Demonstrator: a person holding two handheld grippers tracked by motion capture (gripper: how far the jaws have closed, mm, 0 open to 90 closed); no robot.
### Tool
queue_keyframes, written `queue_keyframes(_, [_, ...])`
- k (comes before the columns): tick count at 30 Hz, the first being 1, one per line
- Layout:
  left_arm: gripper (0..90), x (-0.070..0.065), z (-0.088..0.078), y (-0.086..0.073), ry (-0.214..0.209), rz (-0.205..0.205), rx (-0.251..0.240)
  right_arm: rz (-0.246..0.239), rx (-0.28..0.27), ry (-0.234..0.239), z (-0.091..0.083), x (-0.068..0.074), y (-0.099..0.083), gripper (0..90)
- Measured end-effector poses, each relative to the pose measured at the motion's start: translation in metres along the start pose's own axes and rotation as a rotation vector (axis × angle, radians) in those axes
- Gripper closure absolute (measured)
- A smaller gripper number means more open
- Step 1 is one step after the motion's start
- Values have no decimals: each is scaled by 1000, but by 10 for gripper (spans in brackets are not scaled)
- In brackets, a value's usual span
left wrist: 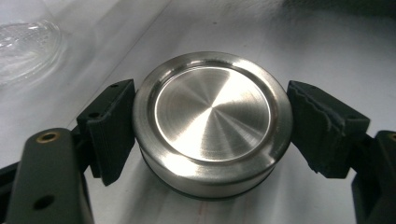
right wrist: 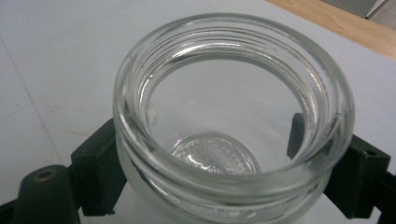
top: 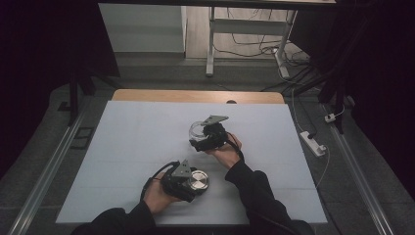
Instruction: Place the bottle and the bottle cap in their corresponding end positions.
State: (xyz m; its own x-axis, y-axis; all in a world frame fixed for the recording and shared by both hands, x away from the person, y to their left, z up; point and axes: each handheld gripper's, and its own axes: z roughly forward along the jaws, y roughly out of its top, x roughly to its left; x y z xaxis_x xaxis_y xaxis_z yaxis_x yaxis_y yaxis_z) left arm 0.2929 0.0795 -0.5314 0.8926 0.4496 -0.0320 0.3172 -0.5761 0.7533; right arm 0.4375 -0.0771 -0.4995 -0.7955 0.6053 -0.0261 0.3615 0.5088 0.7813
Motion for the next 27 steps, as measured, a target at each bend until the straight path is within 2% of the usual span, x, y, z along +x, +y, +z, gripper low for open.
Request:
queue_keyframes(3, [207,2,3,-2,12,-5,7,-11,6,-19,6,-1,0,144])
queue_keyframes(14, [206,7,10,-5,33,-25,58,-3,7,-13,8,-3,1,143])
queue_keyframes(25, [199,9,11,-5,16,-32,55,-1,17,-12,8,-3,1,140])
queue_keyframes(27, [191,10,11,-5,8,-34,67,1,11,-10,8,-3,1,137])
